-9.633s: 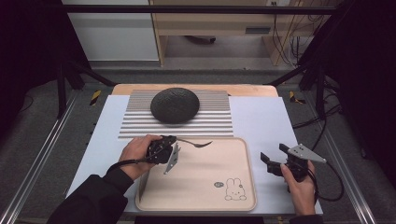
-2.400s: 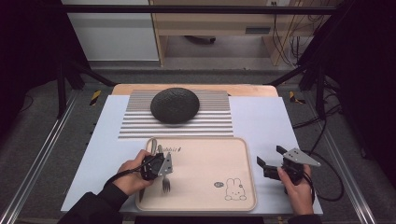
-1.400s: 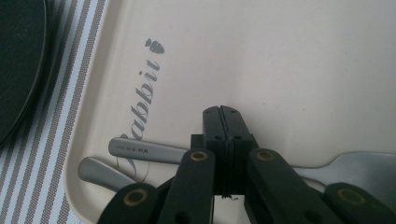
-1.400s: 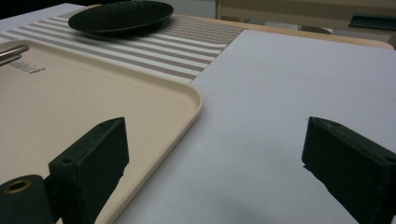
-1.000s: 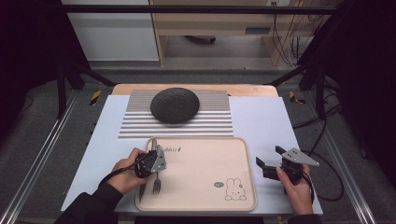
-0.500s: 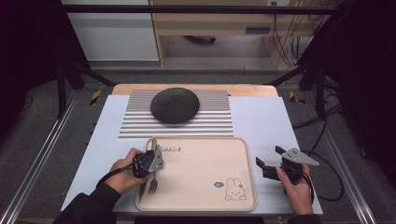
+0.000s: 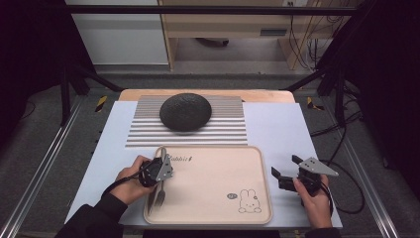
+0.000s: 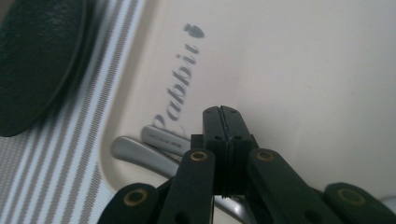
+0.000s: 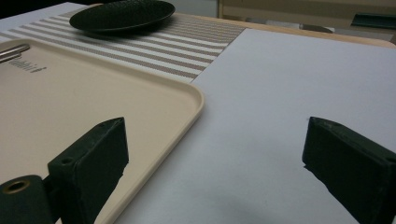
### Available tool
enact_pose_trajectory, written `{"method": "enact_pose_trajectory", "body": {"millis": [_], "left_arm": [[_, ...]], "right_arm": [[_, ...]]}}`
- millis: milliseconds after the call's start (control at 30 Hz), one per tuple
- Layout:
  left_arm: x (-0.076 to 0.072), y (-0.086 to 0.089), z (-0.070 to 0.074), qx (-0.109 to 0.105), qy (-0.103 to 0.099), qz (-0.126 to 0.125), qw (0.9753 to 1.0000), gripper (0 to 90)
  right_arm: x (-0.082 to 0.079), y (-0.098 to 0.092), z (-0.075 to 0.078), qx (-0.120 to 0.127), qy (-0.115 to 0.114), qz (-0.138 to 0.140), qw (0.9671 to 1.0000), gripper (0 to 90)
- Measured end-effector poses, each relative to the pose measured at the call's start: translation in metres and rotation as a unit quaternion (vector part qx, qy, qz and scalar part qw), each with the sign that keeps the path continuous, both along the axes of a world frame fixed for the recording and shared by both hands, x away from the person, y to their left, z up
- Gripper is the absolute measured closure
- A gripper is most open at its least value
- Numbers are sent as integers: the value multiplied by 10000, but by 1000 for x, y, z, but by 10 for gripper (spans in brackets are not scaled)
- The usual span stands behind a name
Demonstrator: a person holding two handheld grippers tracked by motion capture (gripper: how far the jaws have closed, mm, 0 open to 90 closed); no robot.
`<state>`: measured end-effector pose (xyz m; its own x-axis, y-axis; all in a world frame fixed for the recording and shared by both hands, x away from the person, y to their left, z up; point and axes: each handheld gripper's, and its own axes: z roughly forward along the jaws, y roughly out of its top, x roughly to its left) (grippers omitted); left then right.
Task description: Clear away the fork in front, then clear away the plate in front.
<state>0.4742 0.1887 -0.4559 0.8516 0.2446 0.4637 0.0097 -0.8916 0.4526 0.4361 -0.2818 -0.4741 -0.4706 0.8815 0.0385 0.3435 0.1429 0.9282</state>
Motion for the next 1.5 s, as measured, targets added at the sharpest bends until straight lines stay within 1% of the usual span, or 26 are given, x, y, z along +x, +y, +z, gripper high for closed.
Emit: {"method": "enact_pose_trajectory", "body": {"millis": [67, 167, 233, 333, 400, 533, 567, 600, 667, 733, 800, 867, 933, 967, 1033, 1100, 1133, 1233, 1367, 1500], "left_arm": [[3, -2, 4, -42, -112, 19, 9999, 900], [8, -7, 10, -39, -285, 7, 9996, 900], [10, -12, 14, -6, -405, -33, 9992, 900], [14, -16, 17, 25, -530, -104, 9985, 900], [18, -19, 19, 97, -642, -197, 9977, 900], [23, -21, 22, 82, -802, -281, 9964, 898], [25, -21, 22, 89, -849, -271, 9960, 879], [26, -21, 23, 83, -849, -256, 9960, 859], [29, -21, 23, 70, -940, -196, 9954, 791], [31, -22, 23, -9, -1007, -136, 9948, 681], [32, -22, 24, -85, -1067, -66, 9942, 595], [33, -23, 24, -117, -1135, -2, 9935, 451], [36, -22, 25, -156, -1077, -13, 9941, 357], [38, -22, 25, -130, -1067, 10, 9942, 283], [41, -21, 27, -192, -1063, -25, 9941, 216], [47, -20, 29, -177, -1044, -12, 9944, 141], [50, -19, 30, -200, -1050, -34, 9943, 113], [58, -16, 34, -230, -1013, -108, 9945, 71], [70, -13, 37, -185, -1025, -131, 9945, 68], [80, -11, 40, -146, -1136, -193, 9932, 69]], "right_arm": [[0, 0, 0, -3, -1, -1, 10000, 72], [0, 0, 0, 1, -6, 0, 10000, 72], [0, 0, 0, 2, -5, -3, 10000, 72], [0, 0, 0, -5, -4, 4, 10000, 72], [0, 0, 0, -22, 4, 4, 10000, 71], [0, 0, 0, -7, 7, 4, 10000, 72], [0, 0, 0, -3, 0, 2, 10000, 72], [0, 0, 0, -7, -5, 0, 10000, 72], [0, 0, 0, 4, 5, 7, 10000, 72], [0, 0, 0, 1, 0, 11, 10000, 71], [0, 0, 0, -1, -2, 14, 10000, 71], [0, 0, 0, -1, -6, 14, 10000, 71], [0, 0, 0, -1, -3, 13, 10000, 70], [0, 0, 0, -7, 0, 15, 10000, 70], [0, 1, 0, -15, -3, 26, 10000, 70], [0, 1, 0, -18, -5, 29, 10000, 70], [0, 1, 0, -8, -5, 36, 10000, 70], [0, 1, 0, -15, -14, 43, 10000, 70], [0, 2, 1, -26, -22, 58, 10000, 64], [0, 2, 3, 26, -59, 64, 10000, 63]]}}
